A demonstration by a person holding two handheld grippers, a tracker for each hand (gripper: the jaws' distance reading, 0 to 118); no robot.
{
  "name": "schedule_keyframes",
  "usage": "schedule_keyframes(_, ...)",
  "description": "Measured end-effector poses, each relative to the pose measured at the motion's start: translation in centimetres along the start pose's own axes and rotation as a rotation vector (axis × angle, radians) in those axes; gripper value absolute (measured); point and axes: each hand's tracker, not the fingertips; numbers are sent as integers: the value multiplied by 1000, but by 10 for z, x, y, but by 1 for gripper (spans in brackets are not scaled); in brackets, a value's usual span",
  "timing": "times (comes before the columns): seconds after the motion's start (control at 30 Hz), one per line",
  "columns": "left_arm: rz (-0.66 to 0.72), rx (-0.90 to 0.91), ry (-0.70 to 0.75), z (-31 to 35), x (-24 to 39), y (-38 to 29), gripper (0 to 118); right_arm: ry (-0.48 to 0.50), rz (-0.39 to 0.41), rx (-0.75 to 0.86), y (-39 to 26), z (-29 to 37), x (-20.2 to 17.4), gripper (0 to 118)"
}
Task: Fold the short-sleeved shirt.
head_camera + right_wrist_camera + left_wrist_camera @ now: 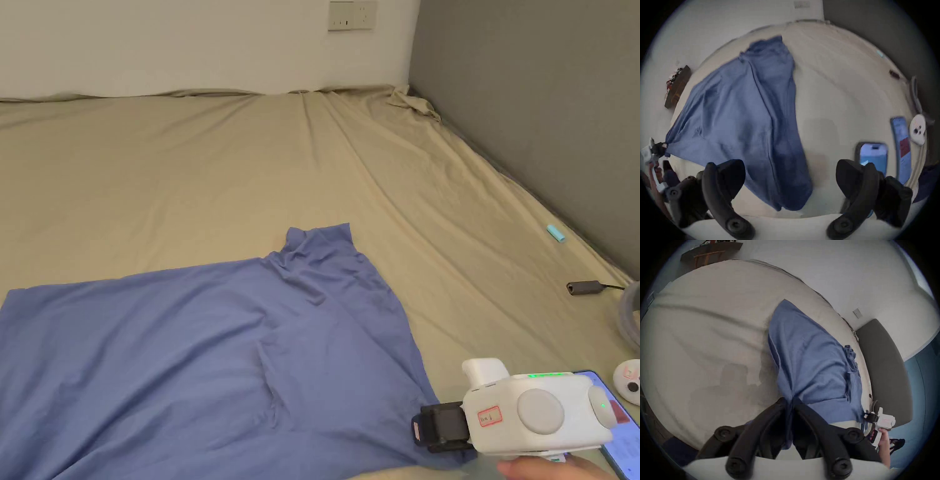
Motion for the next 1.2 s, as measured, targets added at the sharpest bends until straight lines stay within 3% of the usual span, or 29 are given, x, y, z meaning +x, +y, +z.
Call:
schedule_keyframes(0.07, 12, -2, 3, -1, -8, 3, 4, 64, -83, -24, -3, -1, 1, 65)
schedule_keyframes(0.1, 46, -9, -12, 0, -12, -4, 4, 67, -117, 23, -4, 1, 0, 48)
schedule_keyframes(0.13, 76, -10, -28, -2, -18, -7, 4, 24, -106, 39, -6, 3, -3, 26)
schedule_keyframes(0.17, 91, -10, -34, -4, -23, -7, 4, 43, -88, 34, -7, 4, -4, 9)
schedule_keyframes(0.23, 111, -14, -23, -3, -33, -4, 4, 252, -223, 73, -14, 3, 10, 9)
schedule_keyframes(0.33, 174, 0, -59, -2, -44, -1, 4, 315, -322, 209, -18, 19, 17, 9)
schedule_keyframes(0.37, 206, 6, -102, -11, -11, -22, 4, 384, -379, 241, -16, 25, 20, 9)
schedule_keyframes(0.43, 270, -1, -201, -21, -4, -19, 4, 510, -475, 287, -6, 31, 23, 9)
schedule_keyframes(0.53, 321, 22, -270, -34, 1, 9, 4, 545, -499, 335, 25, 39, 4, 9)
schedule_keyframes(0.73, 482, 110, -280, -67, 33, 51, 4, 487, -532, 352, 110, 10, -14, 9)
schedule_keyframes(0.83, 516, 119, -244, -86, 44, 75, 4, 338, -476, 346, 147, -15, -27, 9)
schedule_keyframes(1.0, 548, 119, -180, -125, 54, 105, 4, 244, -467, 351, 177, -60, -28, 9)
schedule_keyframes(1.17, 488, 74, 10, -152, 42, 119, 5, 72, -296, 355, 176, -90, -42, 9)
schedule_keyframes(1.2, 477, 64, 36, -158, 40, 118, 15, 40, -255, 327, 176, -97, -44, 13)
